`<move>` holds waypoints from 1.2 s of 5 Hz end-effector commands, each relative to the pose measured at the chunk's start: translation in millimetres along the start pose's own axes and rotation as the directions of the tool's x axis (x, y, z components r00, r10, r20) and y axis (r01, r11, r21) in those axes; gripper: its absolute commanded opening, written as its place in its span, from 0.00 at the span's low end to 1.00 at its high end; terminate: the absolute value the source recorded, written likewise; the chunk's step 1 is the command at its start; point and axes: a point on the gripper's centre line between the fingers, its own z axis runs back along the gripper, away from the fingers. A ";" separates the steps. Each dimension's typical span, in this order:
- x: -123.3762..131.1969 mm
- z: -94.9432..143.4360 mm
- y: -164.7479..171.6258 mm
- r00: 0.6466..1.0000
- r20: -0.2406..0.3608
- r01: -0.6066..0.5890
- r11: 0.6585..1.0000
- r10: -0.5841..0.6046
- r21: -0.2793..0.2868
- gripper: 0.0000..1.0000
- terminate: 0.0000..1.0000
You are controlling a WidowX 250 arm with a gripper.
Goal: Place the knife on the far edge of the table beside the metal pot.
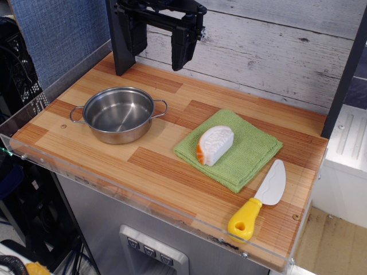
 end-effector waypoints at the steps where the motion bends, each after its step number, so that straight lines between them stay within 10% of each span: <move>1: 0.0 0.0 0.0 1.000 0.000 0.000 1.000 0.000 0.000 1.00 0.00; 4: -8.1 -2.6 -42.6 0.999 0.001 0.051 0.996 -0.051 -0.069 1.00 0.00; 6: -29.1 -40.4 -112.2 0.987 0.051 0.149 0.989 -0.150 0.015 1.00 0.00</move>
